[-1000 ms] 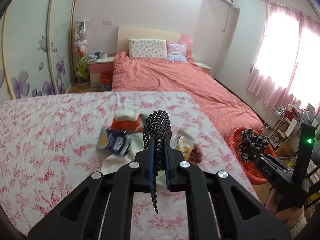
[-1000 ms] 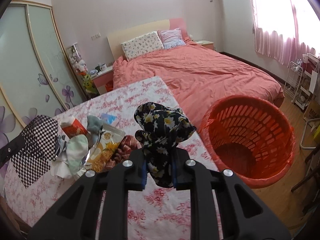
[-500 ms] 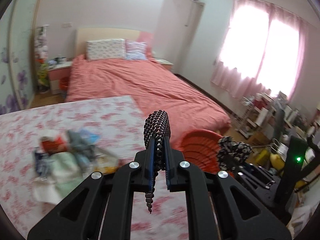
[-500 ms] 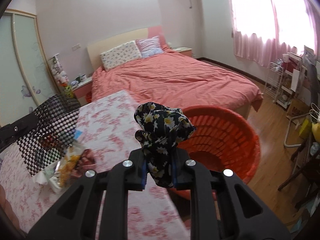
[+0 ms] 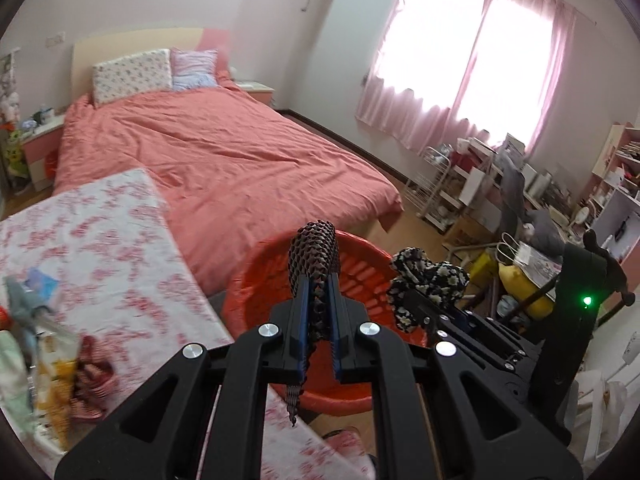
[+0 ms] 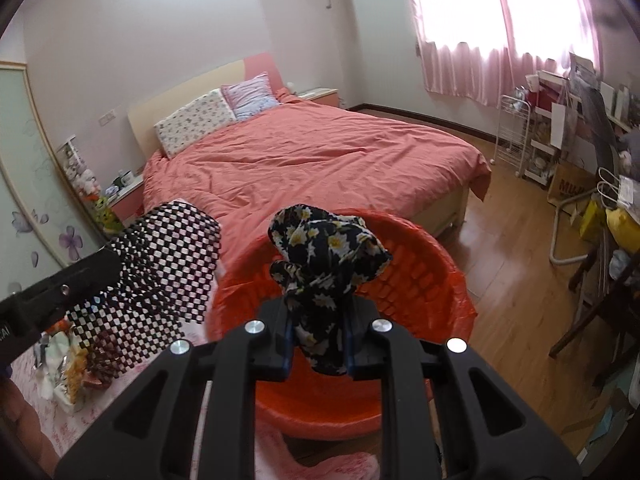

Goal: Collect trash
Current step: 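Carry both items over the orange basket and open both tools to drop them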

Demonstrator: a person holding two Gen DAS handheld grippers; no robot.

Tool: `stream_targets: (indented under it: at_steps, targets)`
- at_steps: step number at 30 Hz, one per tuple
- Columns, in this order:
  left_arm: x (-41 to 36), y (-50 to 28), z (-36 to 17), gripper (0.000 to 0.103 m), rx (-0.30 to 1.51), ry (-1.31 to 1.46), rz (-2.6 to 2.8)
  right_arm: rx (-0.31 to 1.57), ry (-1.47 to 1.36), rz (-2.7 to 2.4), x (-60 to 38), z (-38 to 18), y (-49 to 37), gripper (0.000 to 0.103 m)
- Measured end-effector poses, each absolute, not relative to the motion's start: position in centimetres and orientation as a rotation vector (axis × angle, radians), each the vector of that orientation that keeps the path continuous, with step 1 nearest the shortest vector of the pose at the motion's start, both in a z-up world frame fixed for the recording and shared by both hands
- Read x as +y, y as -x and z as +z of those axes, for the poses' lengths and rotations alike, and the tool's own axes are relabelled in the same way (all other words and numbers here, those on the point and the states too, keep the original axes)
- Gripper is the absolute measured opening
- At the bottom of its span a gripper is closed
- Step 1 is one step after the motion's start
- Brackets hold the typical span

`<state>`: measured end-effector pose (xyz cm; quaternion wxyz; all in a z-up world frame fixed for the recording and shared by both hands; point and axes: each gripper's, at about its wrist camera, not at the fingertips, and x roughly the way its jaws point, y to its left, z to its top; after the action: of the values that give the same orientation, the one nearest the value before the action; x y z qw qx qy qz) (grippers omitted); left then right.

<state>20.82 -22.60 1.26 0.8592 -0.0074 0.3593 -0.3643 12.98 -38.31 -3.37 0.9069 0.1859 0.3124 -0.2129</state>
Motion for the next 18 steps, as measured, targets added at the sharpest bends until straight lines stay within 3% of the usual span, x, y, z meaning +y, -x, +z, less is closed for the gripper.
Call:
stream_targets:
  at_steps: [5, 8, 10, 12, 14, 18]
  targets:
    - [-24.8, -21.2, 0.3, 0.009, 0.786, 0.001, -0.781, 0.657, -0.412, -0.460, -40.4, -4.7, -13.2, 0.021]
    - [-25.2, -21.8, -0.5, 0.010, 0.824, -0.002, -0.757, 0.664, -0.423, -0.459, -40.9, -5.5, -13.6, 0.032]
    - [-25.2, -22.2, -1.2, 0.015, 0.857, -0.006, -0.741, 0.669, -0.424, -0.466, -41.3, -6.0, -13.8, 0.034]
    - [-25.1, -22.5, -1.6, 0.029, 0.878, -0.009, -0.720, 0.673, -0.428, -0.469, -41.7, -6.2, -14.0, 0.041]
    - [-24.8, -22.6, -2.0, 0.035, 0.891, -0.008, -0.707, 0.673, -0.432, -0.475, -42.0, -6.5, -13.9, 0.048]
    - [-24.3, -22.6, -2.2, 0.036, 0.908, -0.015, -0.683, 0.672, -0.423, -0.488, -41.6, -6.6, -13.7, 0.053]
